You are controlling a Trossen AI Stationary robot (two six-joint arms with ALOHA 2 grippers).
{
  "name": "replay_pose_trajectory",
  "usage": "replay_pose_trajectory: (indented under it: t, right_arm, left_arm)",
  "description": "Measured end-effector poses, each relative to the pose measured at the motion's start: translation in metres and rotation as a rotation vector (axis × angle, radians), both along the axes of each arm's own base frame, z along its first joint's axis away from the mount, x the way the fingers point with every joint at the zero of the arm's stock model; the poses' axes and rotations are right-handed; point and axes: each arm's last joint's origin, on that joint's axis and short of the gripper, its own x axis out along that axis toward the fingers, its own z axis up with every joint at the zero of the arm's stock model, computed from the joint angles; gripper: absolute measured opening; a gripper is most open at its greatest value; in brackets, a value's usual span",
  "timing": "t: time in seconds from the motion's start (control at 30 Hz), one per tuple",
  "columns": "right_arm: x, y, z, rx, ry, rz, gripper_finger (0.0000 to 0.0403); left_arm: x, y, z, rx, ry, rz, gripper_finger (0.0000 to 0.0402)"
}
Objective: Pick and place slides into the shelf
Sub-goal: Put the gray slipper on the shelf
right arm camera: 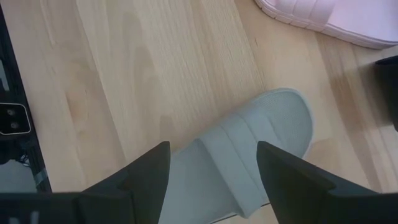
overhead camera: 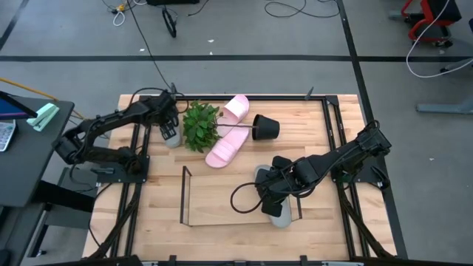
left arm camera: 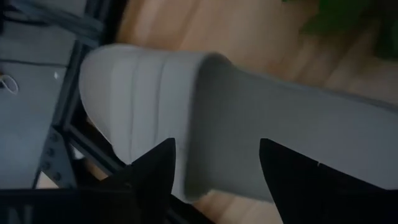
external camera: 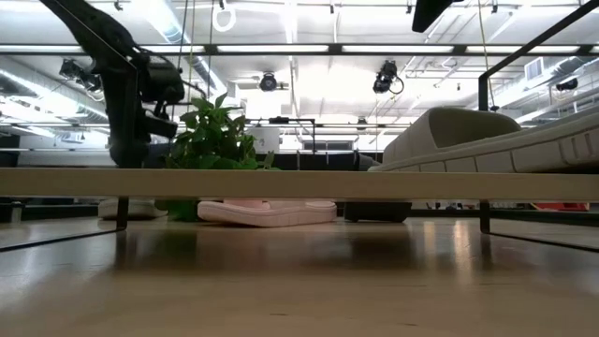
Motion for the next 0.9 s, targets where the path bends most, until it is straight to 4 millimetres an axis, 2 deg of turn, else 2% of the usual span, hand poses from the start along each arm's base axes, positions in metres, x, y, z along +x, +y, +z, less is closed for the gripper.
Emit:
replay_pose_trajectory:
  t: [0.27,0.43,0.67,0.9]
  right_arm:
    - [0.000,0.000,0.000,0.000,0.000,-0.002,0.0245]
    - [0.001,-0.002,0.000,0.019,0.006,-0.008,0.0245]
    - [0.001,-0.002,0.000,0.020,0.010,0.002,0.0245]
    - [0.002,-0.005,0.000,0.017,0.014,0.016,0.0245]
  left_arm:
    - [0.006,0.010,-0.022,-0.060,0.055,0.010,0.0232]
    - [0.010,0.007,-0.024,-0.068,0.067,0.008,0.0227]
    - [0.006,0.001,-0.012,-0.027,0.065,0.012,0.0227]
    - [0.006,-0.005,0.009,-0.072,0.032,0.032,0.0223]
